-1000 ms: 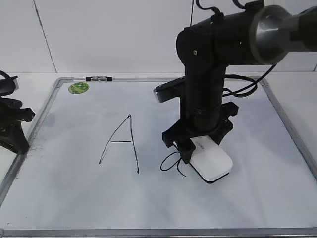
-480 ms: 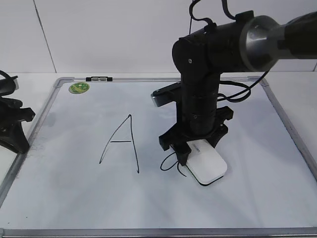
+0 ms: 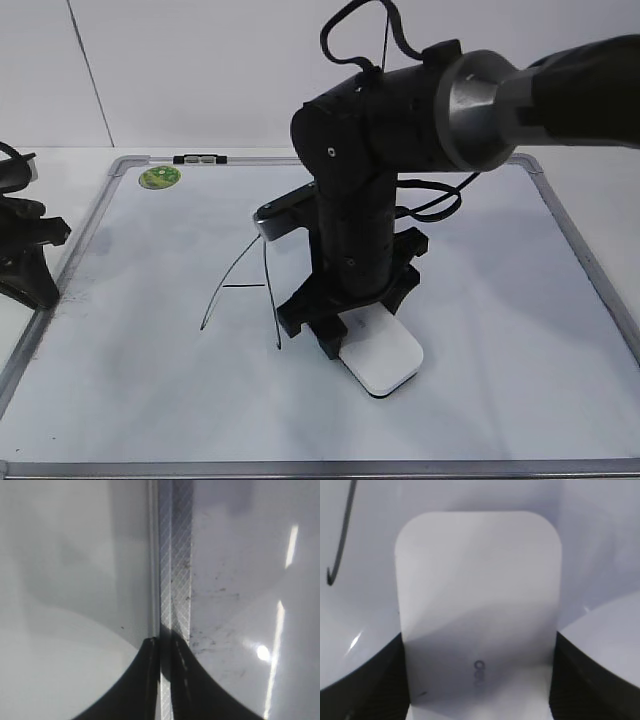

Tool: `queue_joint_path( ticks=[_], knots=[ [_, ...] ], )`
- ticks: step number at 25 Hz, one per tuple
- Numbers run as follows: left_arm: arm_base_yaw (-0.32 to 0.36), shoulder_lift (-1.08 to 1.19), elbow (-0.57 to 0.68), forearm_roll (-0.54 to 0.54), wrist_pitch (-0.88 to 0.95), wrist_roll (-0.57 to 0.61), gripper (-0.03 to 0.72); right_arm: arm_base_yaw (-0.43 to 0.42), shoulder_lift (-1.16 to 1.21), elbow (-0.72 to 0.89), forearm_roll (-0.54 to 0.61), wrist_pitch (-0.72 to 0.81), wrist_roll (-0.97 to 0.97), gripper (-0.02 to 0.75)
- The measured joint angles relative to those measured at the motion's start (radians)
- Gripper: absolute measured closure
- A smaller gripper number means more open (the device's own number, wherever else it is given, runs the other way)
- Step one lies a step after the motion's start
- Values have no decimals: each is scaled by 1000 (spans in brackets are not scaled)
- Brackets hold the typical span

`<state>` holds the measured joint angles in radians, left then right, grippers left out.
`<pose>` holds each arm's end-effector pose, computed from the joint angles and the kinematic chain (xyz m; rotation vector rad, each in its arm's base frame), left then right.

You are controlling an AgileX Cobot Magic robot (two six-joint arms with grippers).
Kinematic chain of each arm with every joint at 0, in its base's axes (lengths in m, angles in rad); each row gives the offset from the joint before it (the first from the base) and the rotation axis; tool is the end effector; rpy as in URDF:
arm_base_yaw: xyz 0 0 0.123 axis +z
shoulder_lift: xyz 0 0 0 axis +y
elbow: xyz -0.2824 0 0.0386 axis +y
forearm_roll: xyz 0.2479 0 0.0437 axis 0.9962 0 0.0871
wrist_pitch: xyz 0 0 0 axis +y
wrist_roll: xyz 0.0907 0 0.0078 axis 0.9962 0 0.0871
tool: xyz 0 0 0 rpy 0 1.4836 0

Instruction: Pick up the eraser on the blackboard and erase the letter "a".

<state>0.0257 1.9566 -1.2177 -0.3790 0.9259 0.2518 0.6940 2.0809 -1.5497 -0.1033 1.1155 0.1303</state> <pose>0.3577 -0.0178 0.1485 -0.0069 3.0719 -0.4635 0.3194 0.2548 0.1721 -0.9263 2.9494 -0.1249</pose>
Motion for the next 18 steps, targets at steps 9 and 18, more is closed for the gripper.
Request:
queue_joint_path(
  ticks=[9, 18],
  knots=[
    [0, 0, 0, -2, 0, 0, 659, 18, 0, 0, -26, 2, 24, 208],
    [0, 2, 0, -11, 0, 0, 659, -18, 0, -1, -20, 13, 41, 208]
  ],
)
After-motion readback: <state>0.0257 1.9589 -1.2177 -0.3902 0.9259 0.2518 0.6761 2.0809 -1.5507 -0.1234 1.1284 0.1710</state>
